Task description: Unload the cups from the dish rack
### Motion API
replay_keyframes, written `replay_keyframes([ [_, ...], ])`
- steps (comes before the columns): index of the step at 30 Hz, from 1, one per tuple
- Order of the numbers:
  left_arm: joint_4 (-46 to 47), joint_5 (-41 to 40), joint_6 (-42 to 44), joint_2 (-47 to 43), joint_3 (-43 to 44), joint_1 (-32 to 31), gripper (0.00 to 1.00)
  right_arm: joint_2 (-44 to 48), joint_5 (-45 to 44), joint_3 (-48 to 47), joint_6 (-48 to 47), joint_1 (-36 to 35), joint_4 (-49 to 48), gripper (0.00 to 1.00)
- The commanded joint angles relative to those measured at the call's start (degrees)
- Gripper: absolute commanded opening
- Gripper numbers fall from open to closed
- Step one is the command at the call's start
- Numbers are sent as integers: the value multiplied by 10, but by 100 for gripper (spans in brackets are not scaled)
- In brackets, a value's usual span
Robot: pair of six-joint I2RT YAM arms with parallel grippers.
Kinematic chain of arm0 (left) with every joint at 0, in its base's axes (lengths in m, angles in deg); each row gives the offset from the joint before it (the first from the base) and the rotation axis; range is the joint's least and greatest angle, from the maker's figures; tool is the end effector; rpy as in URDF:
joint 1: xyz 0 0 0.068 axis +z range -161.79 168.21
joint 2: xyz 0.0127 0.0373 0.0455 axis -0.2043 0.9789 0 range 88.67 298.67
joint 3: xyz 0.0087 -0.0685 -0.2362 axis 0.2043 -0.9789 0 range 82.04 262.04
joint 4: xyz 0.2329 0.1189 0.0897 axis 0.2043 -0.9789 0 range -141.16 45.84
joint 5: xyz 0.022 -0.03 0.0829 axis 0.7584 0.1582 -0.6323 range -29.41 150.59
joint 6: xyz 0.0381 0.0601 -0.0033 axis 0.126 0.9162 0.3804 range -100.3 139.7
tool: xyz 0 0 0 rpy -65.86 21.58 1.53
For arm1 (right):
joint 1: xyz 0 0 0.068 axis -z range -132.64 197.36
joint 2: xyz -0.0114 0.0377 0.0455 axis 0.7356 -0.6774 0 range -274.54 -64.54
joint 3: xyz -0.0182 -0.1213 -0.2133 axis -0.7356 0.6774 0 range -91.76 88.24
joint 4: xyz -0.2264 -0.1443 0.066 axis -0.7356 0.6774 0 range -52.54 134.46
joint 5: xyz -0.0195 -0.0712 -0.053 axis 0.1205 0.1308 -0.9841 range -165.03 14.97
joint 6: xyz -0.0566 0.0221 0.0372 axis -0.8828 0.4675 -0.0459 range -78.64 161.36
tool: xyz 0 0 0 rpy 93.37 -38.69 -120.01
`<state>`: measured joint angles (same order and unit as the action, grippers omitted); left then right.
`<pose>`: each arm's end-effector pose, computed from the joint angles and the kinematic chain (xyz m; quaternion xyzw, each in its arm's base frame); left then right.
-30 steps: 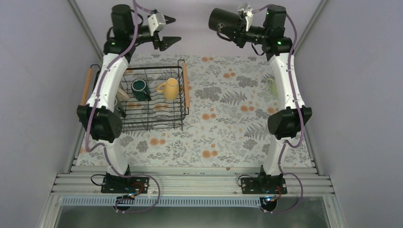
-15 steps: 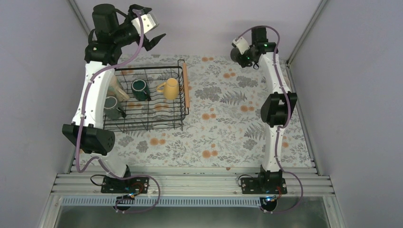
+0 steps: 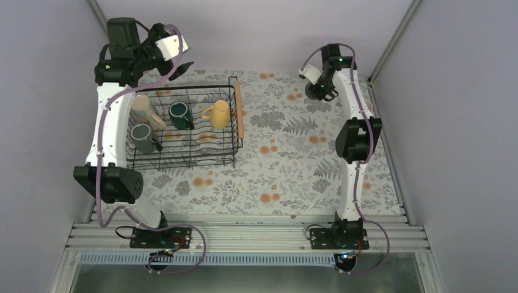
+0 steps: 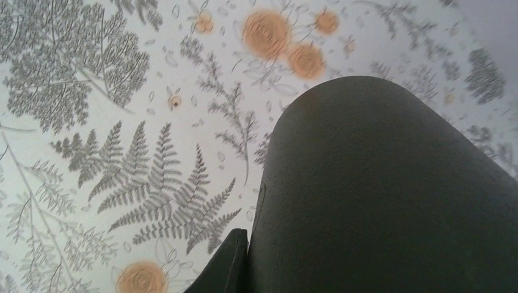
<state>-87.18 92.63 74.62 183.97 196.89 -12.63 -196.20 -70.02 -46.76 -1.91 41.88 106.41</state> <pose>0.3806 -0.0367 0.4433 0.5096 0.6397 0.0341 0.5745 0.4860 0.0518 0.2446 -0.4114 0.8857 -0.0279 0.2135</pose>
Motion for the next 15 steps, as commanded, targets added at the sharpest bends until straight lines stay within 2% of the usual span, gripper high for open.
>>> replay_keyframes([
  [1,-43,27,40,-28,-23,10,100,2,5,-1,-24,5,24,3],
  [6,-68,39,69,-46,-51,19,100,-6,4,17,-31,5,45,3],
  [15,-54,57,78,-75,-117,37,99,-32,-13,43,-20,5,46,3],
])
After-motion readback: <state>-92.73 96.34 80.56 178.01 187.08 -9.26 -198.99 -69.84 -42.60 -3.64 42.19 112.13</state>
